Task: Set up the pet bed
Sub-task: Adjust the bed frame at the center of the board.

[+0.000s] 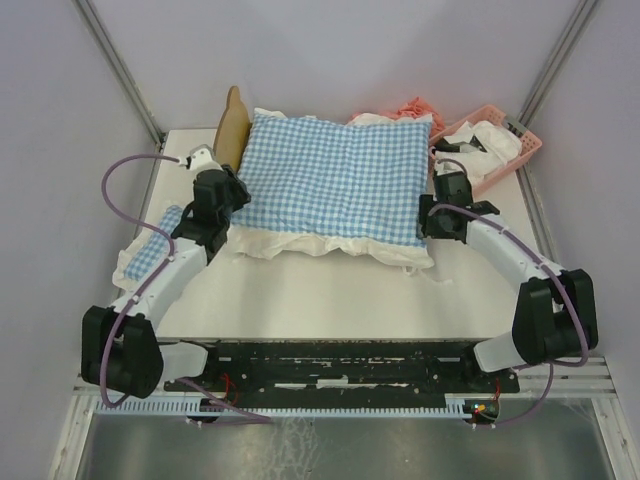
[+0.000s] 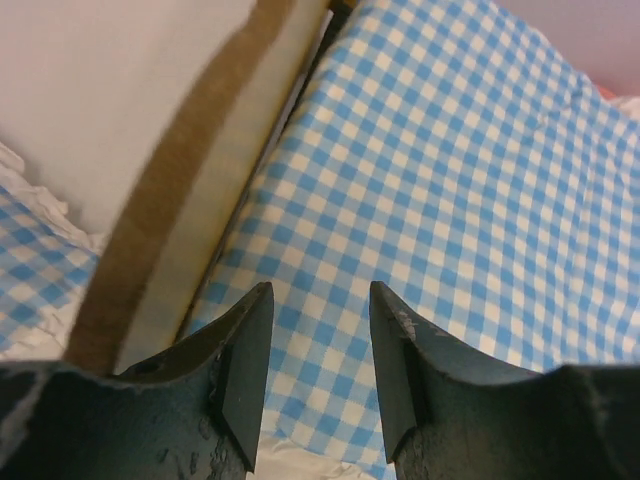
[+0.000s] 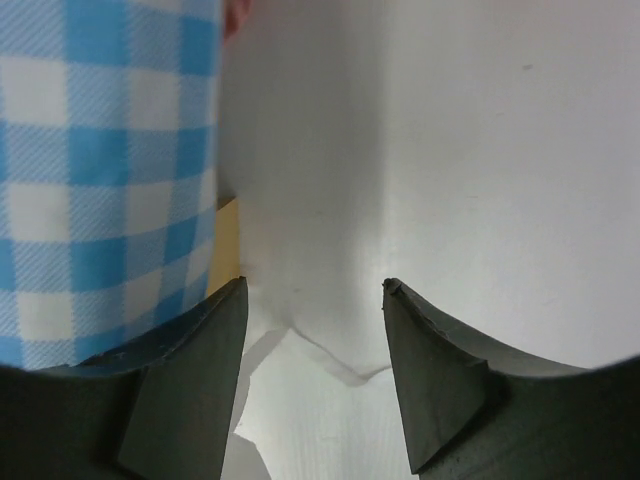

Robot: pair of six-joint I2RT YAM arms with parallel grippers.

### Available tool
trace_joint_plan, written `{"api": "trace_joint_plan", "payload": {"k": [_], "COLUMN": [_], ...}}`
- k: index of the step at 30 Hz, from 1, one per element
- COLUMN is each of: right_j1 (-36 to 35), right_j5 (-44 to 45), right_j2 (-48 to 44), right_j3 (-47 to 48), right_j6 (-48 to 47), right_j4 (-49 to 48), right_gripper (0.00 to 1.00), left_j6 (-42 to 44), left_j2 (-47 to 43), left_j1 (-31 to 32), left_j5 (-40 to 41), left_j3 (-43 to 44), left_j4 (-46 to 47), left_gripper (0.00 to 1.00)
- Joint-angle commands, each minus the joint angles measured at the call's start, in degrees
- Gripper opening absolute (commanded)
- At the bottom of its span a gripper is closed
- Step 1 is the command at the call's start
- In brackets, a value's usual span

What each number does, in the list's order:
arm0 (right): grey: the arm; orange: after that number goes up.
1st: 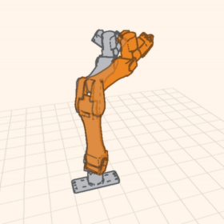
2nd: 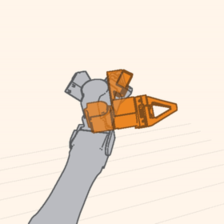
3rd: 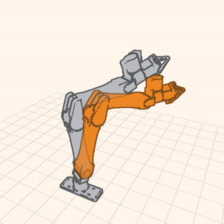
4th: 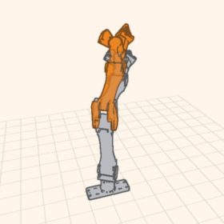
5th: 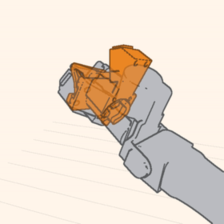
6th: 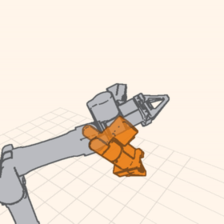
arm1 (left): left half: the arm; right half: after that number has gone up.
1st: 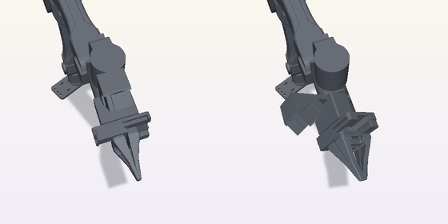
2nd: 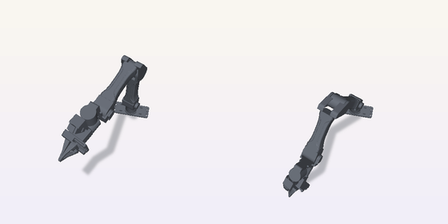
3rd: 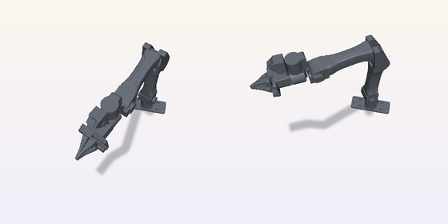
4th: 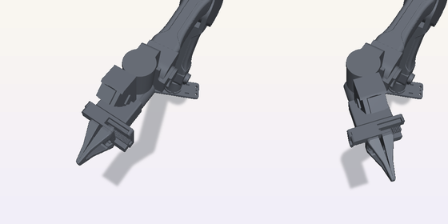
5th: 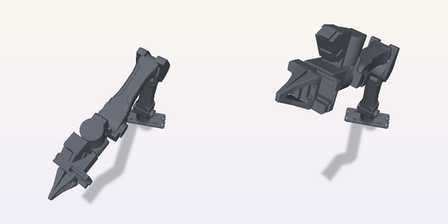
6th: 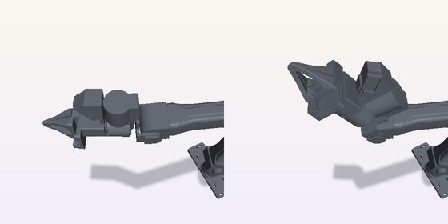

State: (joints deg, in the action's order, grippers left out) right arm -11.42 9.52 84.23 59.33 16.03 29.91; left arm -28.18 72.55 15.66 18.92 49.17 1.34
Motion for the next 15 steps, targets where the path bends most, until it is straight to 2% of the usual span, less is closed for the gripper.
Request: {"api": "trace_joint_plan", "payload": {"k": [1, 4, 7, 12, 15], "right_j1": [-6.51, -10.78, -13.60, -18.47, -19.09], "right_j5": [-4.96, -3.18, -3.82, -5.78, -2.74], "right_j2": [-4.23, -5.23, -5.55, -5.65, -5.91], "right_j3": [-3.45, -5.38, -6.28, -5.34, -5.74], "right_j6": [3.50, 4.65, 5.12, 4.82, 4.55], "right_j4": [-5.24, -7.22, -8.38, -7.73, -6.68], "right_gripper": [0.65, 0.65, 0.64, 0.64, 0.64], "left_j6": [1.12, 3.19, 8.32, 7.92, 8.35], "left_j2": [-1.41, -2.83, -5.66, -9.08, -9.35], "left_j1": [-1.32, 2.47, 10.15, 19.57, 26.39], "left_j5": [-0.16, -3.99, -3.35, -7.15, -7.25], "left_j3": [7.08, 9.40, 6.12, -0.37, -2.62], "left_j4": [-3.31, -4.87, -2.08, 2.27, 3.54], "left_gripper": [0.50, 0.50, 0.52, 0.53, 0.56]}}
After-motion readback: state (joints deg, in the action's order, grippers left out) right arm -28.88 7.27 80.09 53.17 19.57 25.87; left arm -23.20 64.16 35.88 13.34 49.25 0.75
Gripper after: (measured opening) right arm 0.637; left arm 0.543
